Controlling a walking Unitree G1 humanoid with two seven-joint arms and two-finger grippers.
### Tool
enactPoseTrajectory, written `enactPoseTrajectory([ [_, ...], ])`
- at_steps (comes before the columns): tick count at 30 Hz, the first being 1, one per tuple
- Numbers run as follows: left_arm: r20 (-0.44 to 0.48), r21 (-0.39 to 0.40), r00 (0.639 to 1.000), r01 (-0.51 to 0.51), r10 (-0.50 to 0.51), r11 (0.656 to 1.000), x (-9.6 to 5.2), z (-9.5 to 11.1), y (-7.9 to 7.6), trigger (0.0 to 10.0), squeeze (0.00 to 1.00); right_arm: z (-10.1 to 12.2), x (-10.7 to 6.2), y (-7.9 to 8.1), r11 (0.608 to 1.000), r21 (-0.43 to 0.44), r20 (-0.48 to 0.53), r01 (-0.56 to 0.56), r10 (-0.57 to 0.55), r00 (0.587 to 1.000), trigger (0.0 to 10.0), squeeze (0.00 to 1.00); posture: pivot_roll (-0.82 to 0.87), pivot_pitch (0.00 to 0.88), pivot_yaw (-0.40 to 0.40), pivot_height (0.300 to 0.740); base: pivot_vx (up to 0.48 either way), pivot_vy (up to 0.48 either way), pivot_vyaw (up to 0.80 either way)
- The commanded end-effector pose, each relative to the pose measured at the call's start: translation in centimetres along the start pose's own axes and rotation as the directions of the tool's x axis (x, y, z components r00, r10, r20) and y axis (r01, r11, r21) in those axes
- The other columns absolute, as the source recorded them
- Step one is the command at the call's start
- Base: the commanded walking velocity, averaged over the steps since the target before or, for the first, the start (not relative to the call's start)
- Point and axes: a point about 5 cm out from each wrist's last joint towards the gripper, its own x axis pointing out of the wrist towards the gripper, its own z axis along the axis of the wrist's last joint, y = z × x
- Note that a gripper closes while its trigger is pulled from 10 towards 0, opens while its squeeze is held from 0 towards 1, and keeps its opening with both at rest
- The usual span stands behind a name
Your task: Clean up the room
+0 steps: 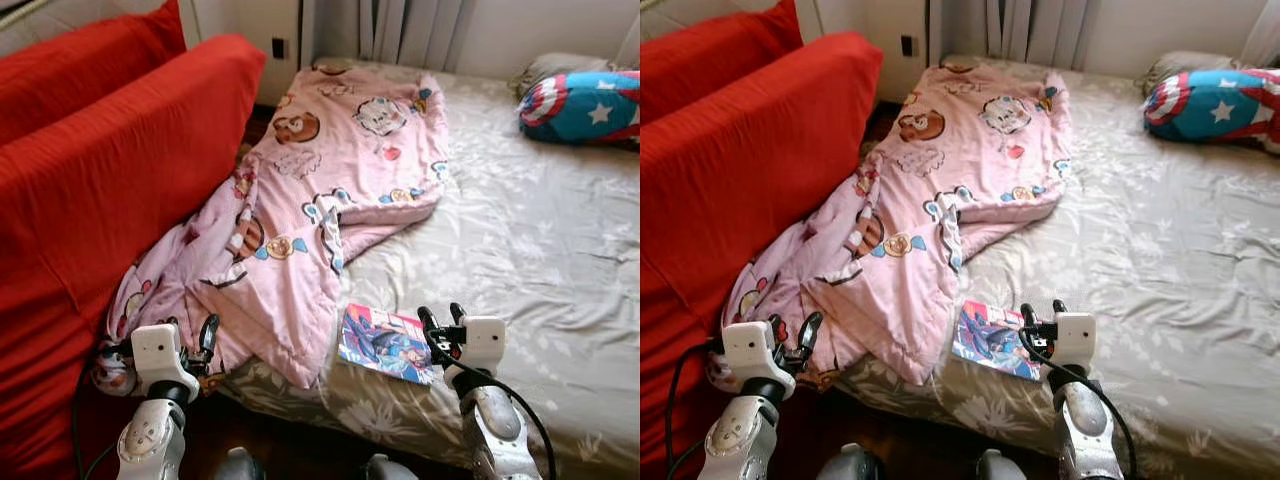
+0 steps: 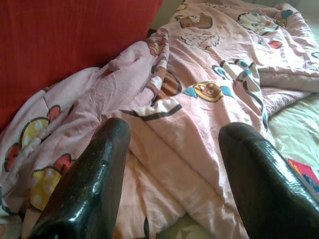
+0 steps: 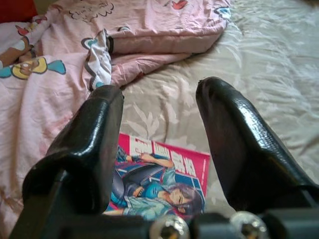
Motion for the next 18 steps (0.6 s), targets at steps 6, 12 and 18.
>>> enactPoseTrajectory([
  [6,-0.049,-0.016,0.999,0.006,-0.007,1.000,-0.39,-0.91,-0.07,10.0,0.00,-0.33,-0.21,-0.28,1.000,0.003,-0.010,0.013,-0.013,1.000,10.0,0.00,-0.08,0.191,-0.043,0.645,0.000,0.000,0.00],
  [12,-0.053,-0.015,0.998,0.014,-0.014,1.000,-0.41,-0.96,-0.16,10.0,0.00,-0.38,-0.10,-0.18,1.000,0.005,-0.015,0.010,-0.010,1.000,10.0,0.00,-0.08,0.195,-0.041,0.645,0.000,0.000,0.00],
  [18,-0.059,-0.013,0.998,0.020,-0.021,1.000,-0.41,-1.01,-0.28,10.0,0.00,-0.50,-0.04,-0.13,1.000,0.005,-0.023,0.010,-0.010,1.000,10.0,0.00,-0.08,0.197,-0.038,0.645,0.000,0.000,0.00],
])
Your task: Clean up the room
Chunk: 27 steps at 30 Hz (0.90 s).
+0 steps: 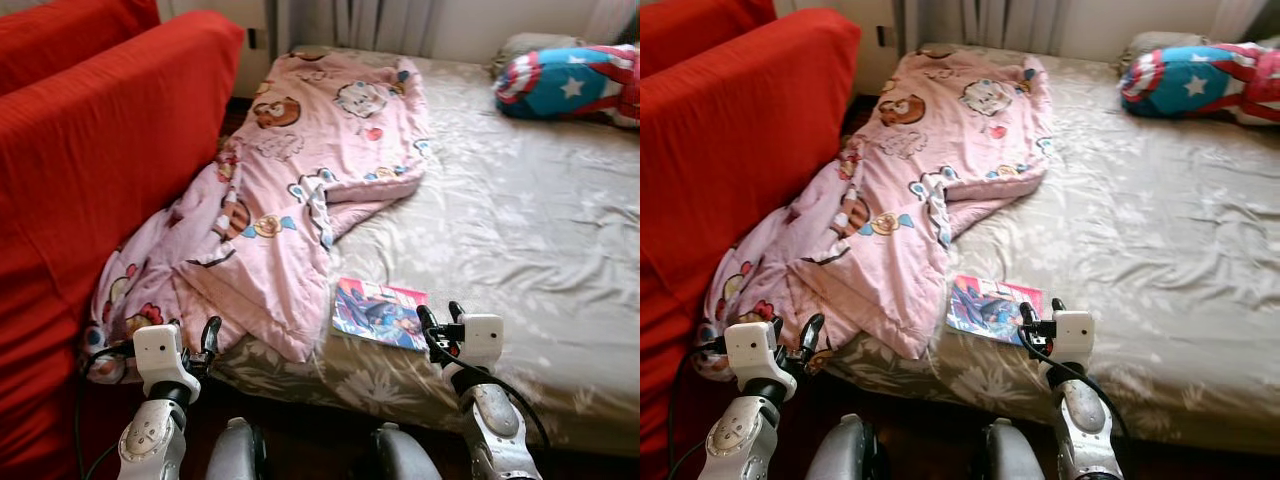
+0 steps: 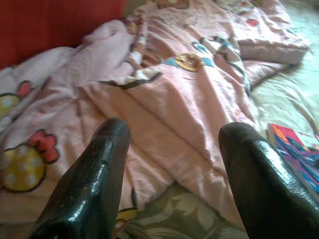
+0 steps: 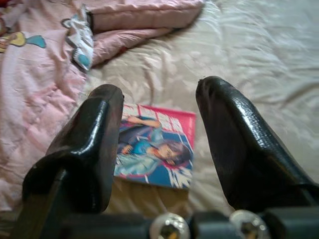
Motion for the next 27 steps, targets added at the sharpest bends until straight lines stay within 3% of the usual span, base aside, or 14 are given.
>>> enactPoseTrajectory([
  [1,-0.052,-0.012,0.999,-0.010,0.009,1.000,-0.82,-1.16,0.21,10.0,0.00,0.10,0.23,0.12,1.000,-0.004,-0.001,-0.005,0.005,1.000,10.0,0.00,-0.08,0.198,-0.038,0.645,0.000,0.000,0.00],
  [27,-0.067,-0.004,0.998,0.008,-0.008,1.000,-0.99,-1.21,-0.02,10.0,0.00,-0.45,0.27,0.37,1.000,-0.005,-0.033,-0.004,0.004,0.999,10.0,0.00,-0.08,0.211,-0.029,0.630,0.000,0.000,0.00],
])
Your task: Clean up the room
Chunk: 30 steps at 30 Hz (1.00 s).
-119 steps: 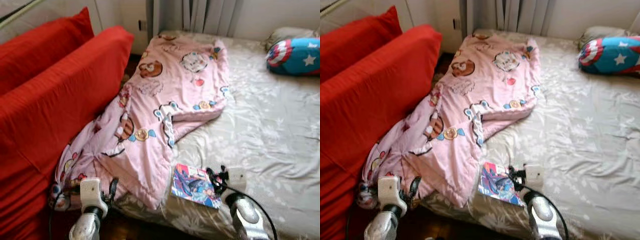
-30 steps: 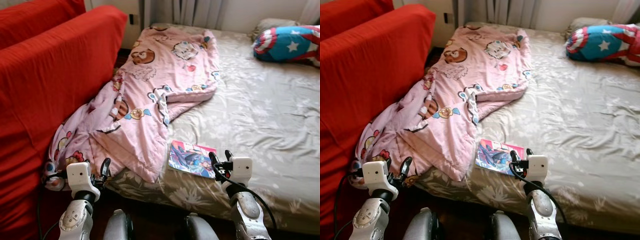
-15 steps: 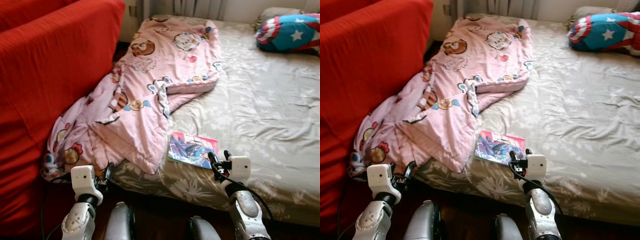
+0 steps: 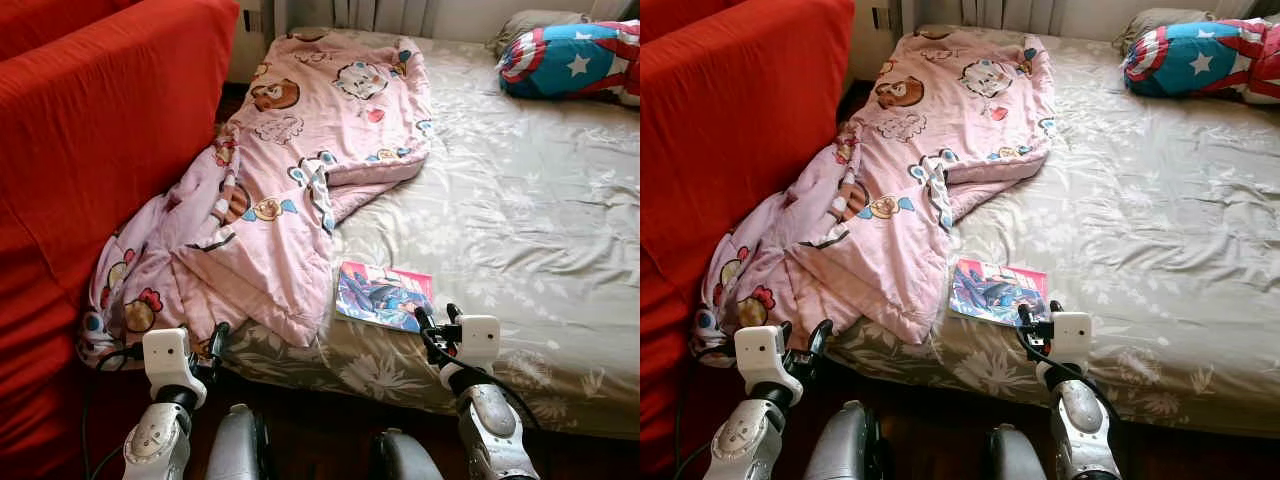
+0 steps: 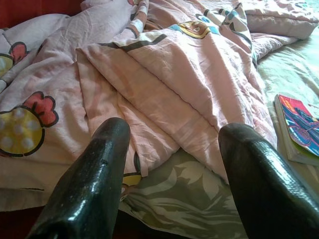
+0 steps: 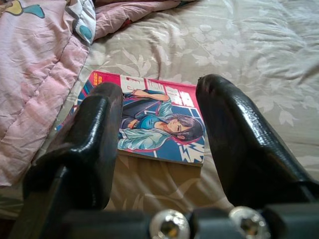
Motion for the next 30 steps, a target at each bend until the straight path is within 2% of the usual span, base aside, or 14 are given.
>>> enactPoseTrajectory([
  [1,-0.018,-0.001,1.000,0.001,-0.001,1.000,-0.29,-0.27,0.08,10.0,0.00,-0.60,-0.20,-0.11,1.000,-0.002,-0.036,0.008,-0.008,0.999,10.0,0.00,-0.08,0.211,-0.028,0.626,0.000,0.000,0.00],
  [4,-0.021,-0.001,1.000,0.002,-0.002,1.000,-0.28,-0.30,0.09,10.0,0.00,-0.57,-0.17,-0.05,1.000,-0.011,-0.034,0.006,-0.006,0.999,10.0,0.00,-0.08,0.211,-0.027,0.612,0.000,0.000,0.00],
  [30,-0.027,0.015,1.000,0.001,-0.001,1.000,-0.22,-0.32,0.08,10.0,0.00,-0.52,-0.04,0.37,1.000,0.005,-0.023,0.003,-0.003,1.000,10.0,0.00,-0.07,0.212,-0.022,0.612,0.000,0.000,0.00],
])
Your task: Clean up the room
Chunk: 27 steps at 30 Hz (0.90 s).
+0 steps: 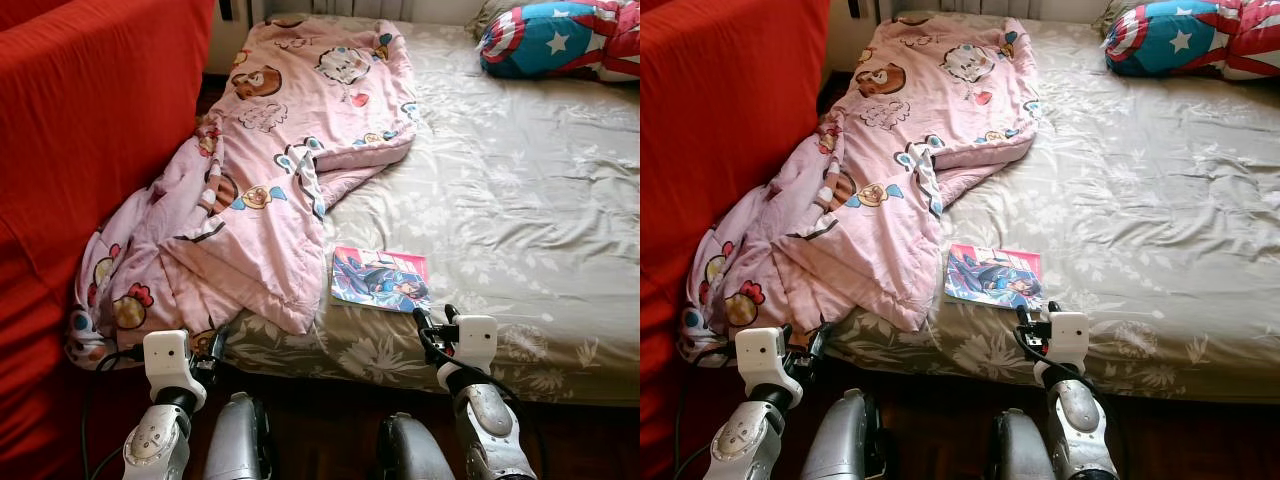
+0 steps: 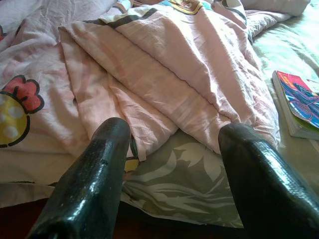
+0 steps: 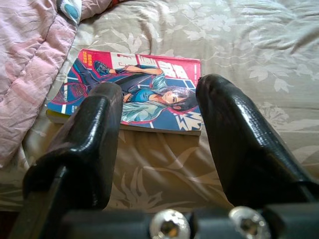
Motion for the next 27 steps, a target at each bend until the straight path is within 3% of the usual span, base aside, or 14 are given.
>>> enactPoseTrajectory([
  [1,-0.017,0.007,1.000,0.001,-0.001,1.000,-0.14,-0.21,0.05,10.0,0.00,-0.54,-0.25,-0.01,1.000,0.001,-0.023,0.005,-0.005,1.000,10.0,0.00,-0.07,0.211,-0.023,0.612,0.000,0.000,0.00],
  [9,-0.014,0.009,1.000,-0.001,0.001,1.000,-0.07,-0.17,-0.02,10.0,0.00,-0.68,-0.26,0.06,1.000,0.000,-0.031,0.001,-0.001,1.000,10.0,0.00,-0.07,0.210,-0.022,0.612,0.000,0.000,0.00],
  [27,-0.015,0.017,1.000,0.001,0.000,1.000,-0.08,-0.14,0.01,10.0,0.00,-0.90,-0.24,0.31,1.000,0.004,-0.045,-0.002,0.002,0.999,10.0,0.00,-0.07,0.210,-0.019,0.612,0.271,0.000,0.00],
])
